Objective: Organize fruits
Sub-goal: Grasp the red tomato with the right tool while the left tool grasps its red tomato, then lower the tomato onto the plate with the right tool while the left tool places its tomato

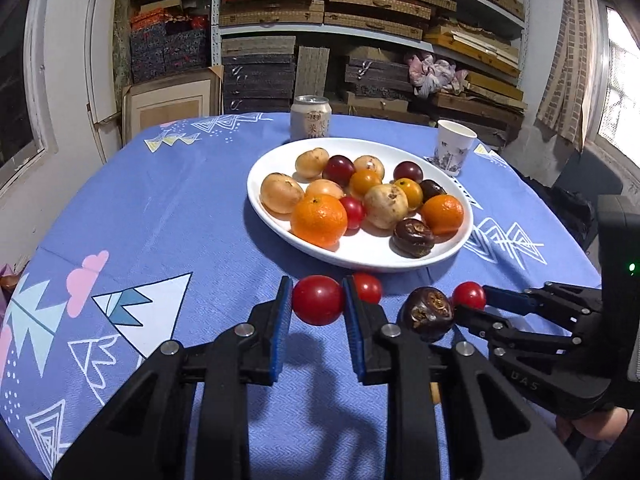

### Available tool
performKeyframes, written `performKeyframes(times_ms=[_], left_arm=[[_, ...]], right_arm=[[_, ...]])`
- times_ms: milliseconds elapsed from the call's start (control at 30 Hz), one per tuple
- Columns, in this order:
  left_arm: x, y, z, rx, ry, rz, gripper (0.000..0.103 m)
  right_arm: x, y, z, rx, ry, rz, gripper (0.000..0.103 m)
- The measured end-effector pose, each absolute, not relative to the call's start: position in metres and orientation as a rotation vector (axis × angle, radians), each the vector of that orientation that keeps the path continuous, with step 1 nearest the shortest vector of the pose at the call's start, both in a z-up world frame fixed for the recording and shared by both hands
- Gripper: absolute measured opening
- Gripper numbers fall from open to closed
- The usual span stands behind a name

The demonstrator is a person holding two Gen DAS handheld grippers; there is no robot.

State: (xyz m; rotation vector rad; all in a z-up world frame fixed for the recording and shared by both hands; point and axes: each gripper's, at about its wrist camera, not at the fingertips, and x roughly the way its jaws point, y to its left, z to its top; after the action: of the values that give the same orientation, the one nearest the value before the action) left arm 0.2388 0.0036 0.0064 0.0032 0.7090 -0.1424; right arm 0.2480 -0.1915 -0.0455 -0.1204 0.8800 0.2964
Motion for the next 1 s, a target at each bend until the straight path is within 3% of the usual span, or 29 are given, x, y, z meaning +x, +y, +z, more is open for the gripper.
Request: performKeyframes(times_ms=[233, 433, 700, 1000], left_arm=[[0.243, 0.002, 0.0, 0.006, 0.731, -0.148, 0.025], [0.262, 0.004, 0.01, -0.04, 0.728, -0.16, 0.025], [0.306, -0.018, 0.035, -0.023, 0.694, -0.155, 0.025], [0.337, -0.049, 0.009, 0.063, 0.712, -0.147, 0.025]], right_arm=[[0.245, -0.2, -0.043, -0.068, 0.868, 0.313, 0.031], [0.239, -0.225, -0.003, 0.077, 0.757, 0.325, 0.03], [0.295, -0.222, 0.033, 0.118, 0.732, 0.326, 0.03], [0.356, -0.218, 0.02, 0.165, 0.762, 0.311, 0.03]])
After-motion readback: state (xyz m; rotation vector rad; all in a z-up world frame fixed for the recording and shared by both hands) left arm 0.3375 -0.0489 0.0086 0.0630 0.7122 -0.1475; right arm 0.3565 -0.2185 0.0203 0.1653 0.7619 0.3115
